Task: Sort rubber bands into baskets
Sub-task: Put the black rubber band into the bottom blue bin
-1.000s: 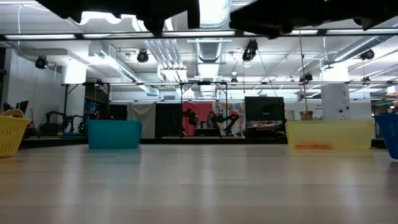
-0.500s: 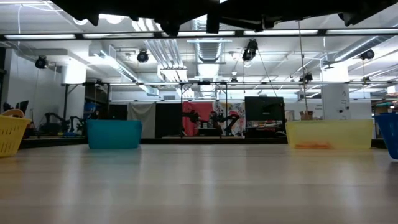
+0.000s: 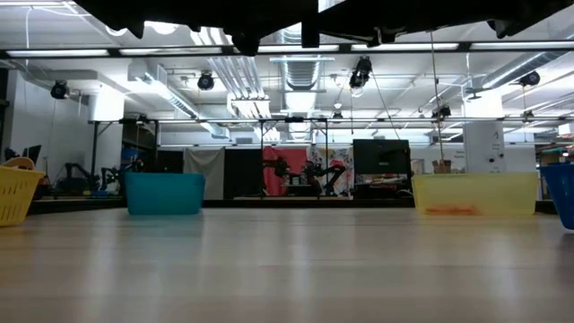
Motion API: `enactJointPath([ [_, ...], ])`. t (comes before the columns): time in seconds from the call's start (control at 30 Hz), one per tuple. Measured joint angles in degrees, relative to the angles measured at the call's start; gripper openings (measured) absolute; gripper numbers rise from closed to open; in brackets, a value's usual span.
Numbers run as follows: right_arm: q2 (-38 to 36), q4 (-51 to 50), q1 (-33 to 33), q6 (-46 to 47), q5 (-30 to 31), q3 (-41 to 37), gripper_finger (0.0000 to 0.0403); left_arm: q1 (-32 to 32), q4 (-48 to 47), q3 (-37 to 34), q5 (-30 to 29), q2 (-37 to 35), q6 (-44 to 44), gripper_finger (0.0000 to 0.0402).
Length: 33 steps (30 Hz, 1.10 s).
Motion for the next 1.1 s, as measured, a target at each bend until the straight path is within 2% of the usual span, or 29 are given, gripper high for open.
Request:
enactJointPath([
  [0.03, 0.0, -0.02, 0.0, -0.14, 0.04, 0.0, 0.0023, 0.05, -0.11, 0.0, 0.01, -0.01, -0.18, 0.0039],
  [0.17, -0.17, -1.02, -0.02, -0.03, 0.45, 0.0, 0.0012, -0.04, -1.81, 0.0, -1.55, -0.61, -0.25, 0.0096],
  [0.3, -3.89, -10.83, 0.04, 2.48, 6.1, 0.44, 0.001, 0.07, -14.31, 1.0, -3.28, -4.26, -0.25, 0.0147],
  [0.33, -5.35, -16.59, 0.01, 4.61, 7.22, 1.19, 0.001, 0.1, -18.49, 1.71, -3.52, -5.37, -0.27, 0.0156],
  [0.4, -8.19, -35.45, -0.39, 13.24, 6.45, 4.66, 0.001, 0.04, -27.35, 3.27, -4.81, -7.58, -1.34, 0.017],
  [0.5, -10.19, -67.32, -0.38, 31.13, -3.03, 12.6, 0.001, -0.03, -39.32, 5.83, -9.45, -9.84, -4.44, 0.0178],
  [0.57, -9.6, -82.68, 0.93, 40.96, -8.27, 16.95, 0.0009, -0.01, -45.84, 7.22, -12.33, -10.95, -5.97, 0.018],
  [0.63, -8.3, -95.53, 2.5, 47.74, -13.87, 20.31, 0.0009, -0.01, -50.15, 8.37, -14.64, -11.91, -6.48, 0.018],
  [0.77, -6.25, -111.38, 4.8, 58.14, -24.97, 23.1, 0.0009, -0.01, -54.68, 9.46, -15.11, -12.53, -7.51, 0.018],
  [0.9, -5.05, -113.44, 7.41, 63.94, -35.48, 20.29, 0.0009, -0.04, -55.25, 9.44, -15.11, -12.76, -7.62, 0.018],
  [1.1, -4.5, -112.63, 10.09, 70.1, -35.31, 17.46, 0.0017, -0.01, -55.47, 9.38, -15.12, -12.52, -6.83, 0.018],
])
